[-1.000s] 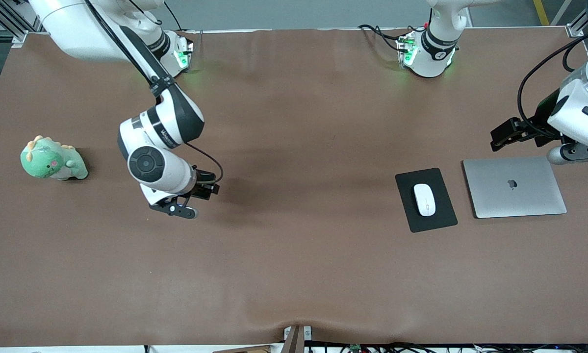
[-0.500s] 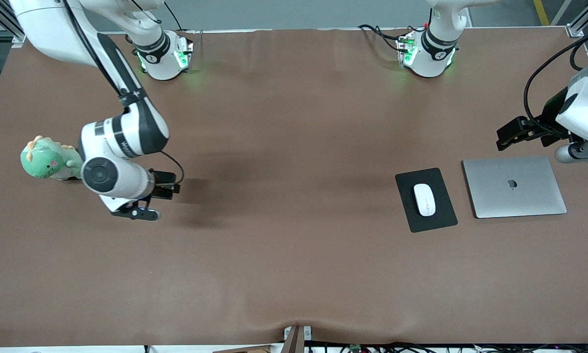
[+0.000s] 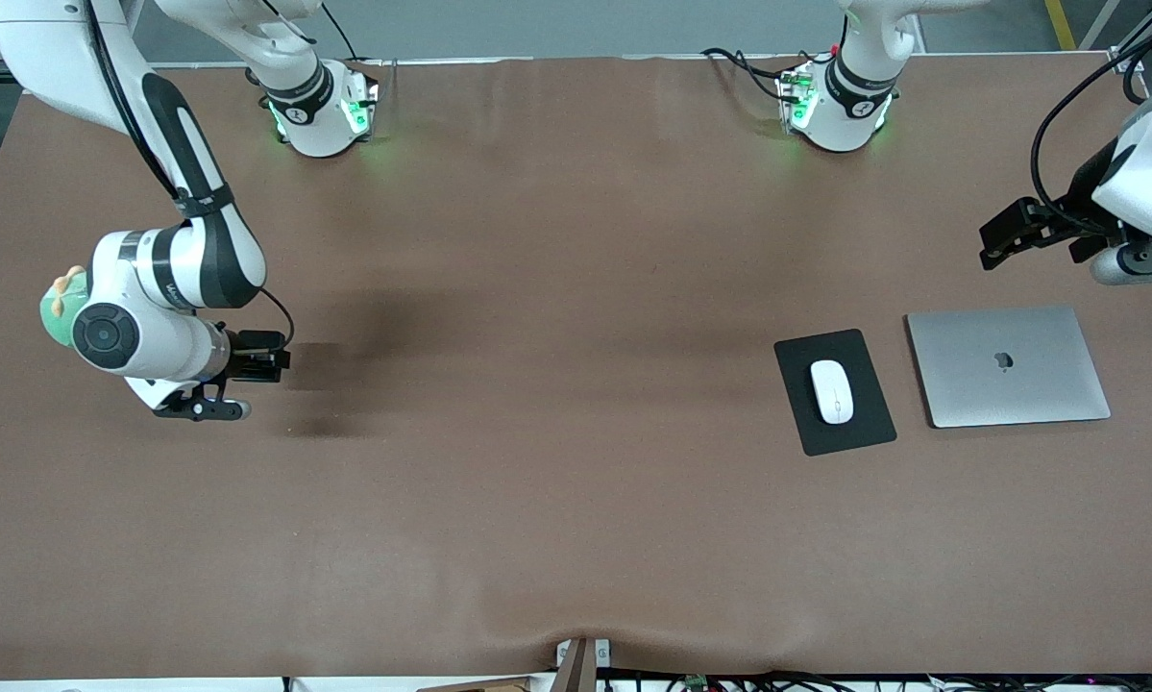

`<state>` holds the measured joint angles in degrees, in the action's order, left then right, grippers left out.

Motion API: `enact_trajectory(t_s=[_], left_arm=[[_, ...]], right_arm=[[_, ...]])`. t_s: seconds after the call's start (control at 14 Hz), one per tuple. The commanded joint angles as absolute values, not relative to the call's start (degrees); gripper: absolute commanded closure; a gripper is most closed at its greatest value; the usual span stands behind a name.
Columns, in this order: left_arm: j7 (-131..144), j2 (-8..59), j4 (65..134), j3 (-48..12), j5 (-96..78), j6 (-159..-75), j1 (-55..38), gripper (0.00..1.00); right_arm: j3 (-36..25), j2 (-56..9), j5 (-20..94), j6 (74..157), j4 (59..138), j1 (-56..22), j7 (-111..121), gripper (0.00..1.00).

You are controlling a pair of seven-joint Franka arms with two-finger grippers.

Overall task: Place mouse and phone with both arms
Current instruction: 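Carry the black phone with the right gripper toward the green plush toy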

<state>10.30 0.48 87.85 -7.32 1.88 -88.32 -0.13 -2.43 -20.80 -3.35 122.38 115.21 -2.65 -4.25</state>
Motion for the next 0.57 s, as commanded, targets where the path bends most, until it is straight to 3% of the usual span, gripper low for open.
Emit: enact_trajectory(t_s=[0.0,0.5], left_arm=[[8.9,-1.4,89.9,-6.5,0.7,-88.7,-0.4,0.00],[8.8,-1.4,90.1,-6.7,0.7,-88.4,-0.2,0.00]], right_arm=[[-5.2,-17.9,-2.4,125.5,119.9,-2.7,0.5,1.00],[-9.7,-17.9,-2.4,134.3,126.8,-2.6,3.7,1.00]])
